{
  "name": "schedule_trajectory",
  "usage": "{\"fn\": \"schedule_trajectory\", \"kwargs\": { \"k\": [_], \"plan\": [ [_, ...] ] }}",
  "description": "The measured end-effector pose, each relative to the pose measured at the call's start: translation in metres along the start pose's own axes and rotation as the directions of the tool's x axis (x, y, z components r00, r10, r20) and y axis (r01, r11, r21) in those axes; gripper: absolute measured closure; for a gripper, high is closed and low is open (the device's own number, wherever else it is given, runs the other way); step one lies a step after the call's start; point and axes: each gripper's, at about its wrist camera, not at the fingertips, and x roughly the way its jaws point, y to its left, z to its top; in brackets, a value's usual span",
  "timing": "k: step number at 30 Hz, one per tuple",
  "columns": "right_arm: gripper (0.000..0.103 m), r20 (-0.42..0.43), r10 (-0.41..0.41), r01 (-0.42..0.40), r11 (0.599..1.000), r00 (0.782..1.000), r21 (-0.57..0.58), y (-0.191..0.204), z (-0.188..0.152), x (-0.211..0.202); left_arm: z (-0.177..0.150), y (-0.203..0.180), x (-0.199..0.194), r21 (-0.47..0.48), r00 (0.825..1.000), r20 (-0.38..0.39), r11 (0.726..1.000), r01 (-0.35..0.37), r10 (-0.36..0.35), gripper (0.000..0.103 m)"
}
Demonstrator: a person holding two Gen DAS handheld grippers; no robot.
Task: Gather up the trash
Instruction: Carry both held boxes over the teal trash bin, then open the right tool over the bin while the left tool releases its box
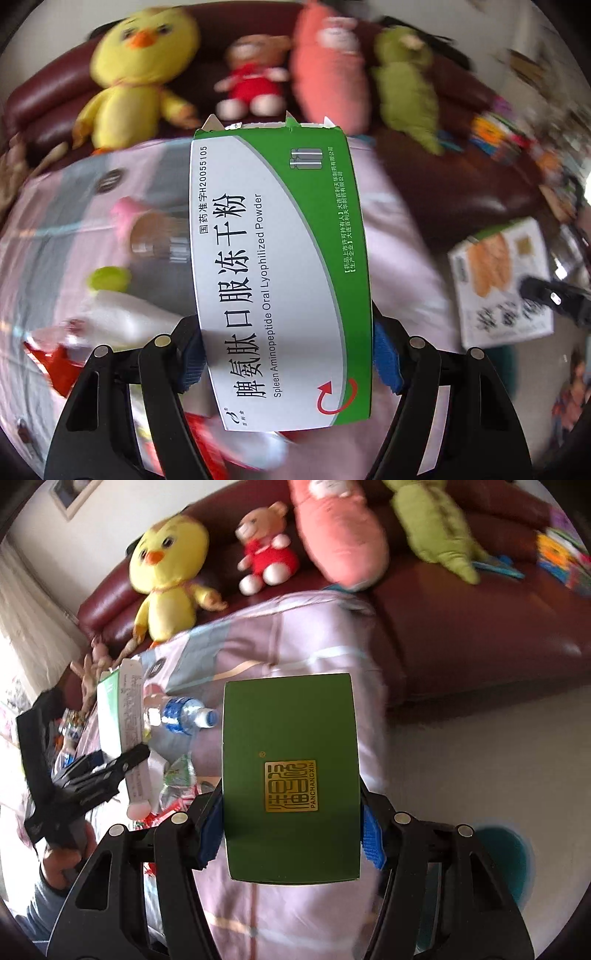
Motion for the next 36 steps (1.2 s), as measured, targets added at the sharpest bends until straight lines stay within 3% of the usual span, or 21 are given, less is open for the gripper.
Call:
{"fn": "schedule_trajectory", "kwargs": {
  "k": [4, 10, 19, 24, 27, 36],
  "plan": [
    [0.045, 0.024, -0.072, 0.070, 0.996, 0.997, 0.060, -0.043, -0.025, -0.036, -0.013, -0.073, 0.003, 0.105, 0.993, -0.038, 0.988, 0.115, -0.112, 0.029],
    [0.045, 0.006, -0.173, 0.169, 0.970, 0.985, 0.177, -0.121, -0.074, -0.072, -0.049, -0.185, 0.032, 0.246, 0.957, -0.173, 0.931, 0.270, -0.232, 0.029],
    [0.045, -0.058, -0.217, 0.225, 0.930, 0.974, 0.292, -0.204, -0.131, -0.081, -0.091, -0.282, 0.082, 0.323, 0.897, -0.356, 0.866, 0.381, -0.262, 0.029],
    [0.045, -0.067, -0.220, 0.229, 0.918, 0.973, 0.325, -0.228, -0.146, -0.079, -0.098, -0.313, 0.097, 0.370, 0.894, -0.390, 0.851, 0.373, -0.222, 0.028],
    [0.045, -0.078, -0.211, 0.226, 0.911, 0.974, 0.346, -0.240, -0.154, -0.075, -0.101, -0.322, 0.103, 0.395, 0.901, -0.390, 0.849, 0.350, -0.190, 0.028],
    [0.045, -0.111, -0.195, 0.222, 0.910, 0.975, 0.351, -0.248, -0.161, -0.059, -0.101, -0.326, 0.113, 0.392, 0.909, -0.384, 0.863, 0.319, -0.161, 0.026]
  ]
}}
